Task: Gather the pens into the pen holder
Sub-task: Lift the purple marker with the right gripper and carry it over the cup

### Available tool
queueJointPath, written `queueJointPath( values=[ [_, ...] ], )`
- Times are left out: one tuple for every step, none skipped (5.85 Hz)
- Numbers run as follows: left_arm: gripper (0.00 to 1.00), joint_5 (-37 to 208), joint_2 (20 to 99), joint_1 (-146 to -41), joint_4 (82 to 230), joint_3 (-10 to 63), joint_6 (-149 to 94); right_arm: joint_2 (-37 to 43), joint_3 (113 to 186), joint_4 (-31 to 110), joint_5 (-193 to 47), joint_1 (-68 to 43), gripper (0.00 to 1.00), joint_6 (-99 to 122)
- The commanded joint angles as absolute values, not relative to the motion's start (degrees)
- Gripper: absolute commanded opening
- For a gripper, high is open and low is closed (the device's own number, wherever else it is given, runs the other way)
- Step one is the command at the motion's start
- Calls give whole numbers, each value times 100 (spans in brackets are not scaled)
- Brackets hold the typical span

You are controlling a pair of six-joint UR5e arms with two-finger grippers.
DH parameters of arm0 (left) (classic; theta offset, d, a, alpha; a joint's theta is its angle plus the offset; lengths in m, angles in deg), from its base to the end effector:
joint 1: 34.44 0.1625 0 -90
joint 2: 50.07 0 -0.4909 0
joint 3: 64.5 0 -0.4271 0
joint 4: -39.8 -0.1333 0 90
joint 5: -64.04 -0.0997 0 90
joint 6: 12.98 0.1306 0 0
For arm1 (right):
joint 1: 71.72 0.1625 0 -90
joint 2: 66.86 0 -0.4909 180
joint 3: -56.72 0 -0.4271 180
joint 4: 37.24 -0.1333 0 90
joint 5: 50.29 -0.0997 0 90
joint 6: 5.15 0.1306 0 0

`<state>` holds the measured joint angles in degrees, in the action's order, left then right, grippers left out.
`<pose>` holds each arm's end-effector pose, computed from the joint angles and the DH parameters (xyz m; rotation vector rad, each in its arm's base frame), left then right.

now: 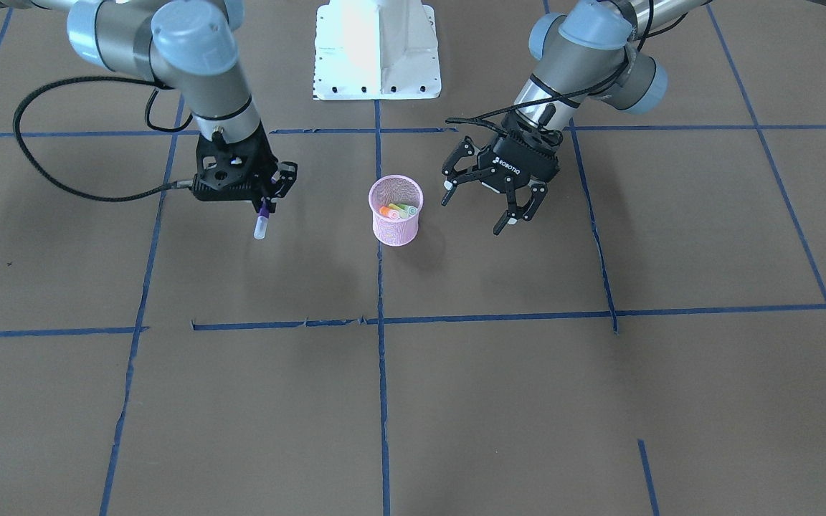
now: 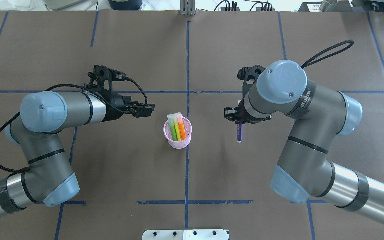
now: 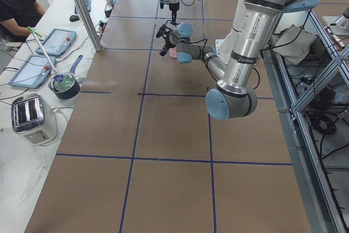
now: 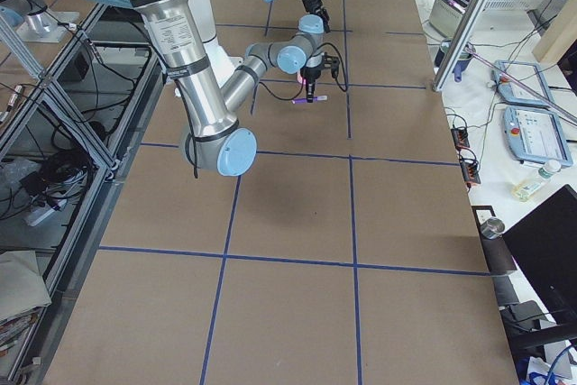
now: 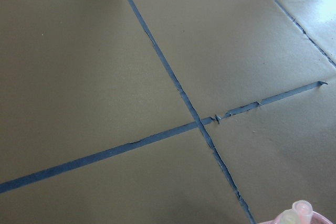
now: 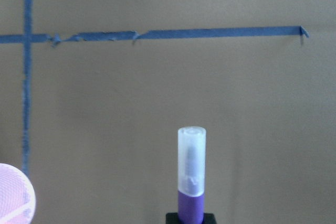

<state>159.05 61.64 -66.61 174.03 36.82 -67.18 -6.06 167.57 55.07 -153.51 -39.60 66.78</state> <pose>0.5179 -0.4698 0.3172 0.6924 1.1591 0.1124 -0.5166 -0.4464 0.2753 0.1551 -0.8436 0.1339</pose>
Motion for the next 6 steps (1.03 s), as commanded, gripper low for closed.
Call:
queueJointPath(
  values=[
    [99, 15905, 6155, -6669, 17427, 3684, -6703, -823, 17142, 4877, -13045, -5036, 0, 7863],
    [99, 15905, 6146, -6678, 17436, 3684, -6677, -772, 17029, 4010, -11574, -5637, 0, 7913],
    [99, 15914, 6146, -6687, 17436, 3692, -6659, -815, 16880, 3940, -10907, -5851, 0, 7931],
    [99, 15923, 5920, -6678, 17453, 3805, -6651, -824, 16817, 3940, -10230, -6054, 0, 7922],
    [99, 15923, 5909, -6678, 17453, 3824, -6650, -867, 16530, 3931, -9823, -6152, 0, 7948],
    [99, 15923, 5909, -6678, 17453, 3824, -6650, -981, 16422, 3931, -9567, -6152, 0, 7948]
  ],
)
